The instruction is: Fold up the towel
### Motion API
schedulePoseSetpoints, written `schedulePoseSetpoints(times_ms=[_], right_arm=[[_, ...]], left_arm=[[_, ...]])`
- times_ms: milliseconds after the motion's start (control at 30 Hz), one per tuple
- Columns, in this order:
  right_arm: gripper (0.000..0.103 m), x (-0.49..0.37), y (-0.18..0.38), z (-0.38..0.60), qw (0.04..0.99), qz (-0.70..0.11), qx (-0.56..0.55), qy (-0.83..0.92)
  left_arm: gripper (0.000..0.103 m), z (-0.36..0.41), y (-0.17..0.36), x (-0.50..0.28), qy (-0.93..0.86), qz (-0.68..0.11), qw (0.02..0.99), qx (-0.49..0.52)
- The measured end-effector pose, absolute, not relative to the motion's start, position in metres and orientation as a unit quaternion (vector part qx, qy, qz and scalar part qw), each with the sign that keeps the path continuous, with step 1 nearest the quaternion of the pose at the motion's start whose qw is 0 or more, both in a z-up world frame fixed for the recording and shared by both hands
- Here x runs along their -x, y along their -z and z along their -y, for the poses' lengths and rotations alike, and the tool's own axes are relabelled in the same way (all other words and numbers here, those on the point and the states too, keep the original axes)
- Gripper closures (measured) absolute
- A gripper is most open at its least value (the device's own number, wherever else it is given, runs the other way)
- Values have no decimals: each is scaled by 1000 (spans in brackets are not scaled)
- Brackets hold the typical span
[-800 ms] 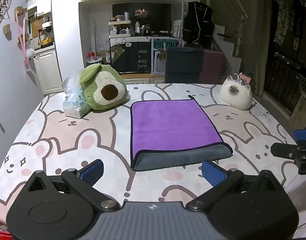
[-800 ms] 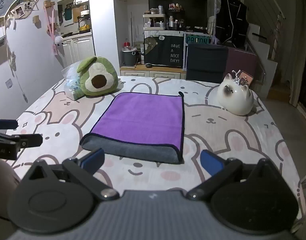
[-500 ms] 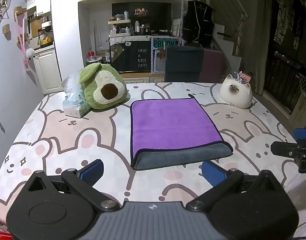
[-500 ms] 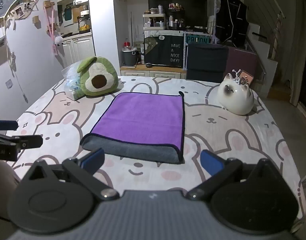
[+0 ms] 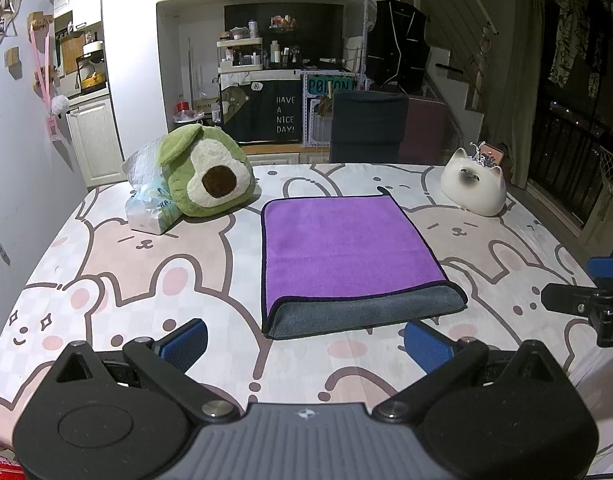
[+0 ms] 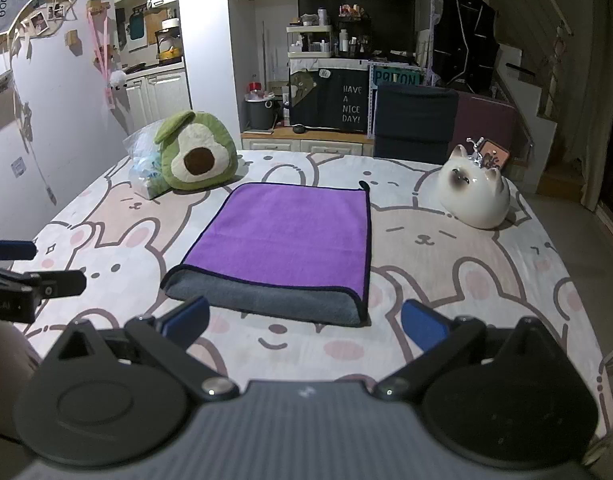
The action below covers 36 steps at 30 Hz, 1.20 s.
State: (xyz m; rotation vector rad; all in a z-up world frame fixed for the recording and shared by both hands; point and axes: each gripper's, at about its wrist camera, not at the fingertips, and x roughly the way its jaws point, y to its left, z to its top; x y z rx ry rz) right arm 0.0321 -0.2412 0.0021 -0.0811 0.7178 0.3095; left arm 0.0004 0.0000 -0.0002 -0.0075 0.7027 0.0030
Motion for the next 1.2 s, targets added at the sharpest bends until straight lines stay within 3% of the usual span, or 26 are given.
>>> schedulePoseSetpoints(times_ms=[1200], right_arm=[[0, -31, 0, 242, 923, -352, 39, -152]], left_arm=[[0, 0, 6, 0, -2, -346, 938, 4]])
